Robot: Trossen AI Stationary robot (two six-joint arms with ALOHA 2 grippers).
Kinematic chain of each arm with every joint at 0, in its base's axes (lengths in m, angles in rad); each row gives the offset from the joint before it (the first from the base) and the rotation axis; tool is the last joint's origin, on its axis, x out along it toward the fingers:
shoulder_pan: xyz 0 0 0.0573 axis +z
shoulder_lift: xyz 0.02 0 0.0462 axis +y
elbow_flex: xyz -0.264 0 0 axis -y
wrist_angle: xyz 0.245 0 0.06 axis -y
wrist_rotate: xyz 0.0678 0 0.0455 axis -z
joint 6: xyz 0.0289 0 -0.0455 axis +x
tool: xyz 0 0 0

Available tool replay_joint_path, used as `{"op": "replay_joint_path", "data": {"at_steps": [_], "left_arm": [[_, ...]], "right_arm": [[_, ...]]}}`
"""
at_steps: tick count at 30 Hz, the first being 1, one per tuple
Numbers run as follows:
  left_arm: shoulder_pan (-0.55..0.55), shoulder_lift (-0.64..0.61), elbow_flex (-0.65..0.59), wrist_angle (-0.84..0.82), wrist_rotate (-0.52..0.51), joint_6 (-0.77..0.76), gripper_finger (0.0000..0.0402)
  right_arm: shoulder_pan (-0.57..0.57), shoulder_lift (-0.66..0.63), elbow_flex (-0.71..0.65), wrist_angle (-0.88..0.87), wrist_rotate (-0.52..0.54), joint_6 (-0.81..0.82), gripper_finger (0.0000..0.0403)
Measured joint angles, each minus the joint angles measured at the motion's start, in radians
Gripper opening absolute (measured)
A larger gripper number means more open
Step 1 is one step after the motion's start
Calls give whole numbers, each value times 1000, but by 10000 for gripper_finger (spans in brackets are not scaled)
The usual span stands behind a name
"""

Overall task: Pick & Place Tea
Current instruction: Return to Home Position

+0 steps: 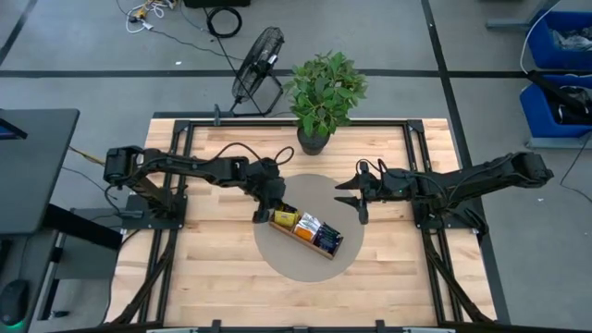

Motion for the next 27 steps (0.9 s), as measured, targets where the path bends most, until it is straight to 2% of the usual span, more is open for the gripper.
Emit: {"op": "replay_joint_path", "data": {"at_steps": [10,16,20,24,27], "left_arm": [[-6,-2,-16,295,30,-66,57],[-8,-50,-115,458,30,-105,57],[-18,-121,-233,668,30,-145,57],[-29,-209,-355,827,28,-197,57],[-42,-285,-437,885,-33,-224,57]], "right_arm": [[0,0,0,44,-18,-46,171],[7,0,-5,64,-27,-64,171],[21,0,-82,219,-39,-108,171],[20,-2,-182,411,-35,-86,171],[20,-2,-247,532,-18,-57,171]]}}
